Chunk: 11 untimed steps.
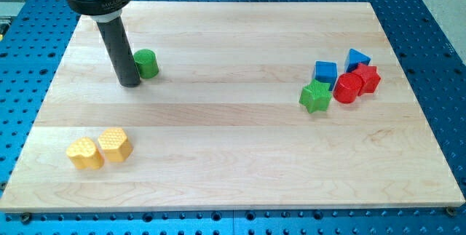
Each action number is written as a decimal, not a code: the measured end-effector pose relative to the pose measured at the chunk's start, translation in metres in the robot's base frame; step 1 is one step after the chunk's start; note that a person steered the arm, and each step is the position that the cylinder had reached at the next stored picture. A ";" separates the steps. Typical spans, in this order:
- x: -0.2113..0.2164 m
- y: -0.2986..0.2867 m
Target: Move your arm at the center
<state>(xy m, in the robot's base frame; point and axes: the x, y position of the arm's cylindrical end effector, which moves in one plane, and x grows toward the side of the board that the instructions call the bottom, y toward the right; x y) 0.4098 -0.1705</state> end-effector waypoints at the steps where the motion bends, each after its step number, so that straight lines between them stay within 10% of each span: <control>1: 0.001 0.000; 11: 0.004 0.061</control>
